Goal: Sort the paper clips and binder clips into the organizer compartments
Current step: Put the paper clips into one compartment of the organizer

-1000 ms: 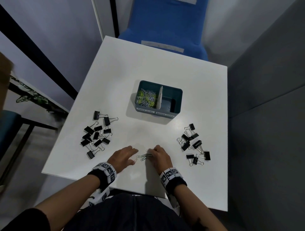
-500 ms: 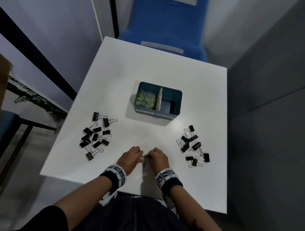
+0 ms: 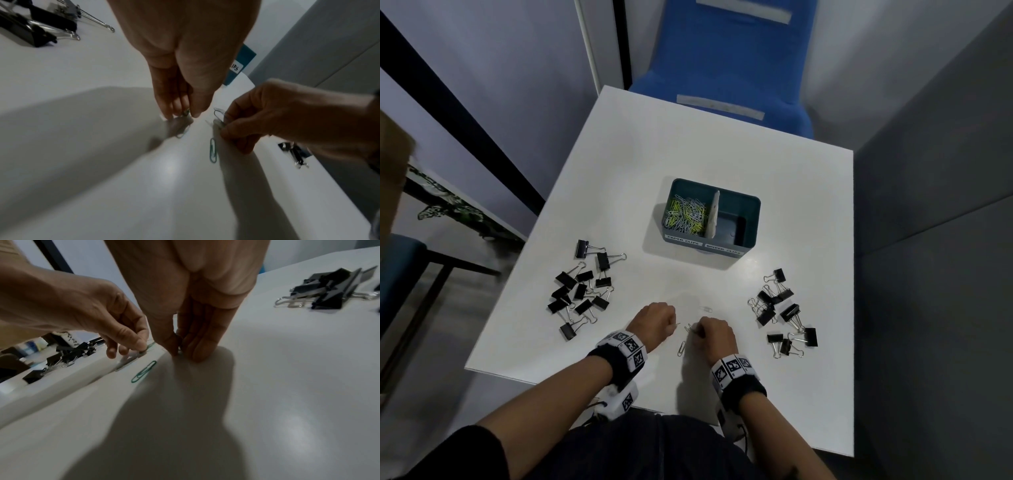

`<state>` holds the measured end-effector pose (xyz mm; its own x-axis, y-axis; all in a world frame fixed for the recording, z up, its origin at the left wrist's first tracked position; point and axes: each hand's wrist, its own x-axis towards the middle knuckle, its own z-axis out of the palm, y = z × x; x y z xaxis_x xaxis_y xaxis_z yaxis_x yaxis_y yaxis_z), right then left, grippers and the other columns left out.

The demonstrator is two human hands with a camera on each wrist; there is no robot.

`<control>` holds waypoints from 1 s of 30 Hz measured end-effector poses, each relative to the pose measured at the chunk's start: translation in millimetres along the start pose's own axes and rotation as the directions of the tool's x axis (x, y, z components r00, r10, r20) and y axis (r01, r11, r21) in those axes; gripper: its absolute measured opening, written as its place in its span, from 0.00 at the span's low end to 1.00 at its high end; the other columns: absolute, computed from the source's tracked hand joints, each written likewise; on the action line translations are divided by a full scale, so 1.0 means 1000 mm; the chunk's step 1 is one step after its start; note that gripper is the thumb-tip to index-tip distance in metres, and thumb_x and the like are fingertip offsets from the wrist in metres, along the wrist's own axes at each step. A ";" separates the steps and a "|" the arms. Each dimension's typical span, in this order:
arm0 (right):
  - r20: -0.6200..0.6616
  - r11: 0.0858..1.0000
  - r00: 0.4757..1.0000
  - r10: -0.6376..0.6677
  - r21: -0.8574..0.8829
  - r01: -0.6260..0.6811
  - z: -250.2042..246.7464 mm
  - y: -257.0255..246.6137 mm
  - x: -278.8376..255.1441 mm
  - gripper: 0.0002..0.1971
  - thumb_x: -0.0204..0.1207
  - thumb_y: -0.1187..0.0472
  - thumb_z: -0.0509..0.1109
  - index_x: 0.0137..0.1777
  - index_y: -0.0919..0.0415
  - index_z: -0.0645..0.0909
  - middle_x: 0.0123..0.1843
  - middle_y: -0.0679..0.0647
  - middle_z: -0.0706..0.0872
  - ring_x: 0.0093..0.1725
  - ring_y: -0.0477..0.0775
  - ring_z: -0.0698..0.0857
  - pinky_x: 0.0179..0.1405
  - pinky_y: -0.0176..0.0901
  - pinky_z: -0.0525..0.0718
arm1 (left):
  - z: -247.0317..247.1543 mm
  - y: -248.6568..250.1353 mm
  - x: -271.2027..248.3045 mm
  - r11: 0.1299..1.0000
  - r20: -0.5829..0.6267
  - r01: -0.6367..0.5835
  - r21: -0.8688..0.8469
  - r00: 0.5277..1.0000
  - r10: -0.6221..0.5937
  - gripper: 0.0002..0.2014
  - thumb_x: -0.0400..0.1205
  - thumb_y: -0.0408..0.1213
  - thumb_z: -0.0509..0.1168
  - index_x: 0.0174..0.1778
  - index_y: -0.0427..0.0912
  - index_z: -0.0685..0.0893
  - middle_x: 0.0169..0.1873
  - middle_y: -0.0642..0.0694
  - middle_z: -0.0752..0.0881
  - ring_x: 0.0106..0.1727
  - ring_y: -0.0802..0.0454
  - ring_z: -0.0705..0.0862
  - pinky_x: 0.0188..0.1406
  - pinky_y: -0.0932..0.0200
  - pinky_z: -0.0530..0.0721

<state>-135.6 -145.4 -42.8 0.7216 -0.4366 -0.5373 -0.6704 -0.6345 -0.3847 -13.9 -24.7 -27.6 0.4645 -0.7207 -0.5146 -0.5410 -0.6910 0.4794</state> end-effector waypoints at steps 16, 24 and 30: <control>-0.222 0.948 0.975 -0.017 0.307 0.086 -0.108 -0.036 0.018 0.03 0.70 0.63 0.78 0.39 0.56 0.88 0.37 0.51 0.90 0.37 0.47 0.87 0.46 0.41 0.88 | -0.148 0.049 0.058 0.970 -0.585 -0.145 -0.196 0.811 0.003 0.05 0.80 0.37 0.69 0.41 0.45 0.88 0.36 0.52 0.89 0.35 0.56 0.85 0.31 0.63 0.80; -0.454 0.953 0.889 -0.064 0.236 0.190 -0.189 -0.089 0.066 0.13 0.69 0.52 0.80 0.49 0.58 0.87 0.40 0.49 0.88 0.38 0.46 0.84 0.41 0.34 0.81 | -0.032 0.020 0.008 0.993 -0.178 0.048 0.105 0.984 -0.028 0.15 0.81 0.48 0.65 0.59 0.43 0.82 0.55 0.45 0.83 0.52 0.46 0.83 0.48 0.49 0.84; -0.393 0.974 0.913 -0.111 0.137 0.178 -0.136 -0.056 0.049 0.05 0.75 0.55 0.72 0.45 0.56 0.86 0.41 0.50 0.88 0.38 0.50 0.85 0.40 0.42 0.83 | 0.018 -0.001 -0.022 0.982 -0.072 0.022 0.189 0.997 -0.009 0.28 0.76 0.60 0.66 0.61 0.41 0.75 0.58 0.45 0.73 0.60 0.44 0.73 0.45 0.48 0.81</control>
<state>-39.4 -217.9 55.1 0.8012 -0.5785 -0.1528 -0.5486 -0.6083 -0.5736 -36.7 -7.0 -29.6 0.5186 -0.7168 -0.4662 -0.6531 -0.6839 0.3251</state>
